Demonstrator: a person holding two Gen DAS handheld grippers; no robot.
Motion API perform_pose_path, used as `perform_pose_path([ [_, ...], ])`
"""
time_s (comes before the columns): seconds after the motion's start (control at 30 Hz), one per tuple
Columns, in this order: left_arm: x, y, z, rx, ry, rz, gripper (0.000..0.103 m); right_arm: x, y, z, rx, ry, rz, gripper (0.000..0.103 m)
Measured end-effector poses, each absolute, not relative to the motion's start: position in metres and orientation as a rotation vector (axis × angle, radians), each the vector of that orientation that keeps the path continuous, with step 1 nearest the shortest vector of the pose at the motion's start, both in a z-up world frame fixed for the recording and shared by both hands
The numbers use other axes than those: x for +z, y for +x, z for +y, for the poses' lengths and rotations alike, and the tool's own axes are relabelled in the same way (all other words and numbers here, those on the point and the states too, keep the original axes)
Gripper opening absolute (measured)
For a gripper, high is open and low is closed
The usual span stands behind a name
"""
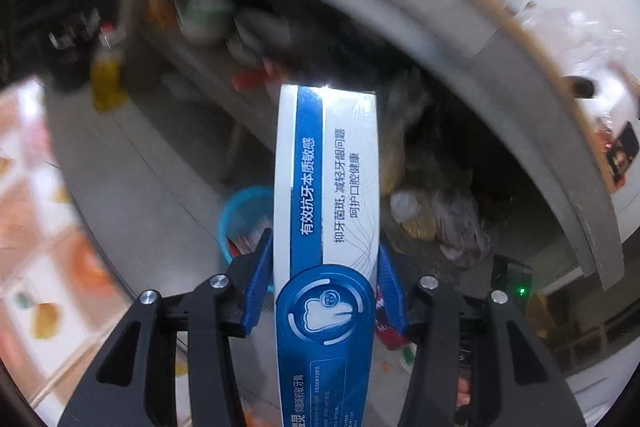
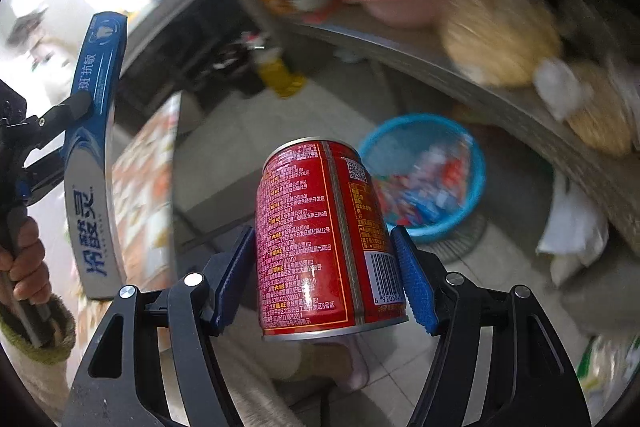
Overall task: Collect trash
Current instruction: 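Carry both items to the blue wastebasket and open both grippers over it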
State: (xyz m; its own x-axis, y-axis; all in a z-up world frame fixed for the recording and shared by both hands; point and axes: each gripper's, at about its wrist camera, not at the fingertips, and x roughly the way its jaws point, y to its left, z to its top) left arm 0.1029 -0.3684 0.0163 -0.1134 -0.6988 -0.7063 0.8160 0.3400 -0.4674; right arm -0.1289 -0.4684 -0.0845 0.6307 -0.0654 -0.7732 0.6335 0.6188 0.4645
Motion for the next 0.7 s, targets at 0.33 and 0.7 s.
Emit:
perform_pose_path([
  [0.33, -0.128, 0.129, -0.515, -1.161, 0.268, 1.534, 0.047, -0.166, -0.119, -0.533, -0.539, 0.993, 0.878, 0.064],
  [0.7, -0.172, 0.162, -0.558, -1.032, 0.27, 1.532, 0.073, -0.256, -0.053, -0.606, -0.631, 1.003, 1.024, 0.064],
])
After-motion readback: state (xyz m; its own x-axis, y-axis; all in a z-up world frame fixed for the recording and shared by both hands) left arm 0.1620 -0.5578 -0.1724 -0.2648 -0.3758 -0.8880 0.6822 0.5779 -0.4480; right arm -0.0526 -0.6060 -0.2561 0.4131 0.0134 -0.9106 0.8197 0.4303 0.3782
